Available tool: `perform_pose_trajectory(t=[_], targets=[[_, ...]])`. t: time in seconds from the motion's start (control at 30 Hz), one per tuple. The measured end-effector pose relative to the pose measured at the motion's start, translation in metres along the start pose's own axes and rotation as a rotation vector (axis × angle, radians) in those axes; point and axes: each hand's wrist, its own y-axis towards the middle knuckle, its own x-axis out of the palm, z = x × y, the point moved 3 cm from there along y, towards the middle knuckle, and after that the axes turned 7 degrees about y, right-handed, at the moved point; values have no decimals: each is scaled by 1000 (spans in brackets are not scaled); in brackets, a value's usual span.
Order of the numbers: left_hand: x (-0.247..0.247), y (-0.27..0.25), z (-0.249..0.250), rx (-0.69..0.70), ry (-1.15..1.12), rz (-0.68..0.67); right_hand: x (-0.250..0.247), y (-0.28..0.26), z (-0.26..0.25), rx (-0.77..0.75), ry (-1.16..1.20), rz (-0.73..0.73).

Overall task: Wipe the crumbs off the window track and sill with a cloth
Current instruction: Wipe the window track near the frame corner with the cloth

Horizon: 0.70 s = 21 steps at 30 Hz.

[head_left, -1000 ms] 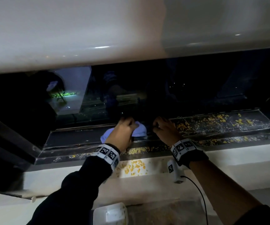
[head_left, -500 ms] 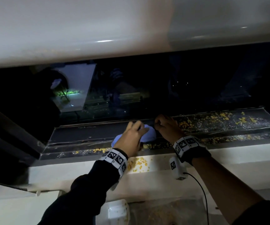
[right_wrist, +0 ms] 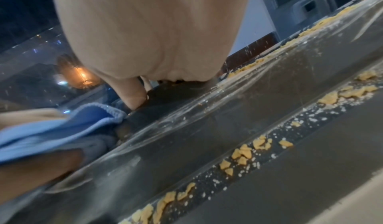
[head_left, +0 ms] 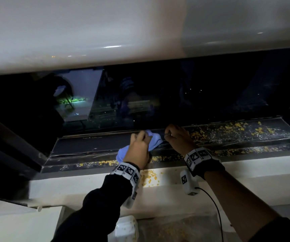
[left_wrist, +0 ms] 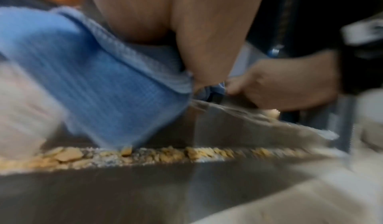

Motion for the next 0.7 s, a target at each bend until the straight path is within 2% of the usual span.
perform_pose_trajectory(t=[0.13, 0.2, 0.27, 0.33, 0.37, 0.43, 0.5, 0.53, 0.6, 0.7], targets=[[-8, -11, -18, 234, -61, -80, 1, 1, 1, 11, -5, -5], [-28, -11, -41, 284, -86, -70, 1, 2, 3, 12, 10, -4], [-54, -11, -72, 155, -148, 51, 2, 2, 4, -1, 18, -4], [-77, -20, -110, -49, -94, 272, 2, 3, 4, -12, 11, 4], [-82, -31, -136, -189, -30, 368, 2, 3, 4, -16, 8, 7], [-85, -62, -187, -514, 74, 431, 2, 4, 6, -26, 2, 9], [-76, -92, -222, -762, 146, 359, 5, 4, 7, -38, -13, 12], [-67, -99, -230, -810, 171, 287, 6, 4, 6, -40, -22, 17], [-49, -90, -221, -790, 198, 156, 8, 4, 5, -35, -31, 27], [-34, -47, -172, -757, 171, 88, 7, 5, 4, -29, -34, 38]])
